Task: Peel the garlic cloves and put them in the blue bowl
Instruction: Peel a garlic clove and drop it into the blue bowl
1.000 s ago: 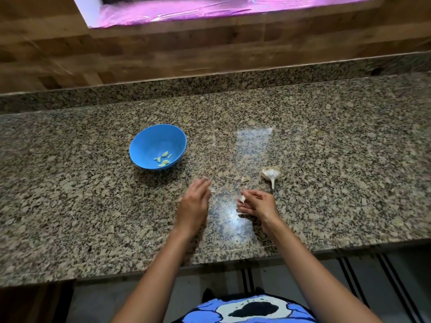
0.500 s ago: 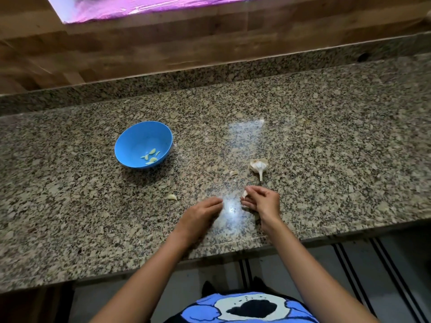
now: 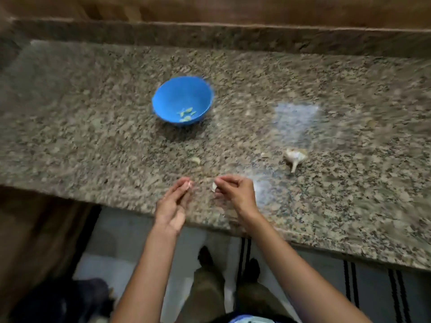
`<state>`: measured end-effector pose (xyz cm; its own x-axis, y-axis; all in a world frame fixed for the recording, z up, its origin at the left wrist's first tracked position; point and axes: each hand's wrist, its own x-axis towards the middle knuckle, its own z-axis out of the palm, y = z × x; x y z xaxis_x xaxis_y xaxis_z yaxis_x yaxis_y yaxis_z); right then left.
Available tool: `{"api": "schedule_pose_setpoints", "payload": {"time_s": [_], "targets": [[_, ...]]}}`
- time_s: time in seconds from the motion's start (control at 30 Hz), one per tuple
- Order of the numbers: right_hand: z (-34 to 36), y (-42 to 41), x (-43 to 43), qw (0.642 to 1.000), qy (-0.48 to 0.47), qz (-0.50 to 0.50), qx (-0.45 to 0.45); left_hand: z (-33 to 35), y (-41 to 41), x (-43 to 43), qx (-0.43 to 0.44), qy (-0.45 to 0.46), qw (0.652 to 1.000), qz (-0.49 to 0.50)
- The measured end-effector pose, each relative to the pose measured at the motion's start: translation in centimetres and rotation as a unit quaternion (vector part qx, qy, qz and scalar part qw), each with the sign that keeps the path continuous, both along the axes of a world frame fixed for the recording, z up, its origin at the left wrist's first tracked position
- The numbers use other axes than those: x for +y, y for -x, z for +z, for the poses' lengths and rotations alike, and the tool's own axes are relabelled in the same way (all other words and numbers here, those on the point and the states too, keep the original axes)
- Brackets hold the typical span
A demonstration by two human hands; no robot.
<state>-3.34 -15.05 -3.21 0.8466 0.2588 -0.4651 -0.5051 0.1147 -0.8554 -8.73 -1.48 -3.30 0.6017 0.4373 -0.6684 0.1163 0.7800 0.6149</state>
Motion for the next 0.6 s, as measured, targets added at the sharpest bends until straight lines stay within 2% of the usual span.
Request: {"api": "schedule_pose_setpoints", "payload": {"time_s": [0.13,0.2,0.33,0.5,0.6], "targets": [[0.4,4.1,7.3,0.99,-0.021,0.142,-0.004,0.1,7.2,4.5,-0.011,-0.003,0.988,0.151],[-0.1,6.3,10.1,0.981,-0.021,0.193,0.001,-0.2,10.7,6.5,0.006,-0.005,0.981,0.195],[-0.3,14.2,17.9,0.947,0.001,0.321,0.002,-0.8,21.1,11.8,0.028,-0.017,0.948,0.317],[-0.9,25.6,27.1,0.922,0.026,0.387,0.006,-2.1,33.8,18.3,0.041,-0.026,0.915,0.401],[-2.1,32.4,32.1,0.918,0.036,0.392,0.054,-2.2,40.4,22.8,0.043,-0.027,0.906,0.421]]}}
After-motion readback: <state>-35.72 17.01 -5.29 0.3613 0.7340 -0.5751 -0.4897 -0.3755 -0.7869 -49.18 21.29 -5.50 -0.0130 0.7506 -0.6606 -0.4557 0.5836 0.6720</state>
